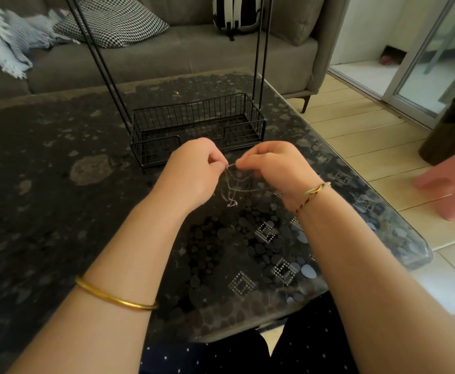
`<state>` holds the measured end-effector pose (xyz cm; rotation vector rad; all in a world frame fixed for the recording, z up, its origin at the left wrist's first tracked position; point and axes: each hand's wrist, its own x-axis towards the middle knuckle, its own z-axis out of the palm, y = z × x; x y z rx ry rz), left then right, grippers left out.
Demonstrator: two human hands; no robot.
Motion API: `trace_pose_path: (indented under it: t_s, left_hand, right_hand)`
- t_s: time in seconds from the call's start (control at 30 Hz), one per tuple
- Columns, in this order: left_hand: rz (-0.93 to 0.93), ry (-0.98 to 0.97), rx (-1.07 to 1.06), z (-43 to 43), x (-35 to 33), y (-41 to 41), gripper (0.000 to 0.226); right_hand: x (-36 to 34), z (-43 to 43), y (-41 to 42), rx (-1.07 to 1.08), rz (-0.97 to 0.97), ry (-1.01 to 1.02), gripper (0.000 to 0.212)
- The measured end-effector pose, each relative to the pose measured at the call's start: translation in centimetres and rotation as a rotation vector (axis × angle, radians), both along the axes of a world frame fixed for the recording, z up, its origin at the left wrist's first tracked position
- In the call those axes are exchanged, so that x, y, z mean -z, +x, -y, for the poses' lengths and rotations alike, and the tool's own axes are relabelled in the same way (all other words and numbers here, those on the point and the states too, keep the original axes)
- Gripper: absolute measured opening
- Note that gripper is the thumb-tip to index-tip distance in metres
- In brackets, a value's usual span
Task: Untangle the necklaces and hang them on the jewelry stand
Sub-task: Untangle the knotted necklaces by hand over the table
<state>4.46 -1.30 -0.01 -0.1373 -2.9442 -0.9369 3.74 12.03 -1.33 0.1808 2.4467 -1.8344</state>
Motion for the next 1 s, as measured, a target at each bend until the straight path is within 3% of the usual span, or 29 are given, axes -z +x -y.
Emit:
trace_pose_path:
  t_s: [0.3, 0.53, 0.77, 1.0]
  left_hand:
    - [0.055, -0.045, 0.045, -0.2, 0.0, -0.1, 0.017]
    - [0.121, 0.034, 0.071, -0.3, -1.0, 0.6, 0.024]
    - [0.082, 0.039, -0.052, 0.5, -0.3, -0.2, 0.028]
    - [0.035, 0.073, -0.17, 0.9, 0.3, -0.8, 0.034]
  right_hand:
    - [0.6, 0.7, -0.5, -0.006, -0.022, 0.059, 0.017]
    - [0.8, 1.0, -0.3, -0.02, -0.072, 0.028, 0.013]
    - [0.4, 0.2, -0.4, 0.04, -0.033, -0.107, 0.015]
    - [0.8, -0.2, -0.6, 0.109, 0.059, 0.034, 0.014]
